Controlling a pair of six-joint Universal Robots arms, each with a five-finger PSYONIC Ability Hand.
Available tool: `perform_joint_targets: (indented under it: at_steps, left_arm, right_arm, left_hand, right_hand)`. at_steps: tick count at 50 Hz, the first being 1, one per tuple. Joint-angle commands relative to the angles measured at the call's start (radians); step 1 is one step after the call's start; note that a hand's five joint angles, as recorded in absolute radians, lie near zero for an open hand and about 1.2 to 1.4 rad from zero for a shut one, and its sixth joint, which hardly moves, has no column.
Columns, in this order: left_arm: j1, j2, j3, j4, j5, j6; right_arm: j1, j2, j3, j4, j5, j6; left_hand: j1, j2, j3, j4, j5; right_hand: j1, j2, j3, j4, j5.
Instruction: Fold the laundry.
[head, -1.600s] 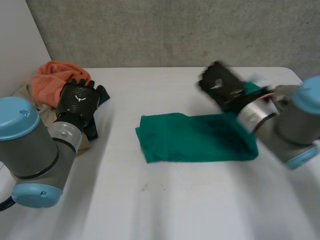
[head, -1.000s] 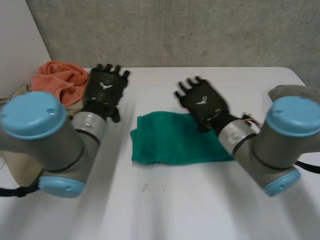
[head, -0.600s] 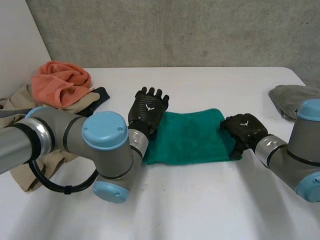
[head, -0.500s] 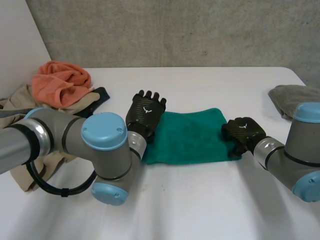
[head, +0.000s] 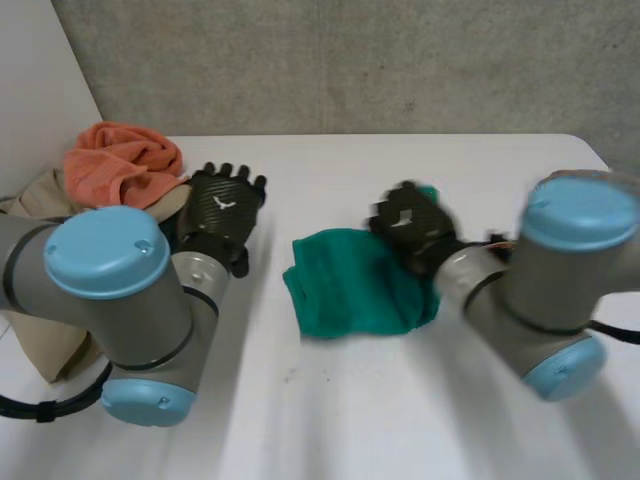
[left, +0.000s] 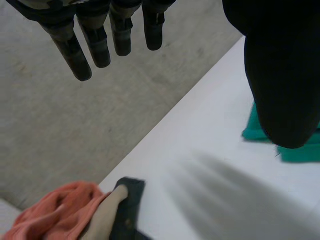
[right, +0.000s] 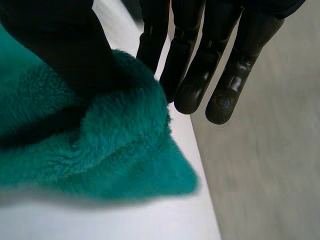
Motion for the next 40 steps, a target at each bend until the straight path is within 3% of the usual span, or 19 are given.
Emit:
perform_joint_targets:
  at_steps: [1,3,4,8,11,15,19,28,40]
  left_arm:
    - [0.019,0.014,-0.010,0.000,-0.039,-0.003]
    - [0.019,0.012,-0.006,0.002,-0.037,-0.004]
    - [0.019,0.012,-0.003,0.002,-0.037,-0.004]
    - [0.013,0.011,0.025,0.009,-0.034,-0.006]
    - [0.003,0.009,0.075,0.012,-0.034,-0.013]
    - [-0.034,-0.021,0.164,0.008,-0.030,-0.075]
    - [-0.079,-0.092,0.253,-0.015,-0.022,-0.153]
    - [-0.158,-0.287,0.427,-0.191,0.015,-0.267]
    - [-0.146,-0.422,0.476,-0.367,-0.017,-0.250]
  right_arm:
    - [0.154,0.104,0.012,-0.053,-0.177,-0.033]
    - [0.161,0.112,0.014,-0.056,-0.173,-0.037]
    - [0.161,0.106,0.011,-0.056,-0.169,-0.025]
    - [0.159,0.064,0.011,-0.062,-0.118,0.068]
    - [0.127,0.015,0.005,-0.064,-0.057,0.218]
    - [-0.008,-0.092,-0.015,-0.032,0.049,0.612]
    - [-0.069,-0.100,-0.054,0.083,0.031,0.801]
    - [-0.099,0.119,-0.278,0.330,-0.030,0.800]
    - [-0.088,0.357,-0.456,0.447,-0.064,0.741]
  left_hand:
    - [0.010,-0.003,-0.012,-0.003,-0.024]
    - [0.007,-0.006,-0.015,-0.006,-0.027]
    - [0.007,-0.006,-0.015,-0.006,-0.027]
    - [0.007,-0.006,-0.015,-0.006,-0.027]
    - [0.007,-0.006,-0.015,-0.006,-0.027]
    - [0.010,-0.003,-0.012,-0.003,-0.024]
    - [0.015,0.003,-0.006,0.003,-0.019]
    - [0.030,0.017,0.009,0.017,-0.004]
    - [0.036,0.023,0.015,0.023,0.002]
  right_hand:
    - [0.441,0.218,0.210,0.208,0.232]
    - [0.422,0.199,0.191,0.189,0.213]
    - [-0.034,-0.258,-0.266,-0.268,-0.244]
    - [-0.780,-1.004,-1.012,-1.014,-0.990]
    - [-0.780,-1.004,-1.012,-1.014,-0.990]
    - [-0.780,-1.004,-1.012,-1.014,-0.990]
    - [-0.780,-1.004,-1.012,-1.014,-0.990]
    - [-0.780,-1.004,-1.012,-1.014,-0.990]
    - [-0.780,-1.004,-1.012,-1.014,-0.990]
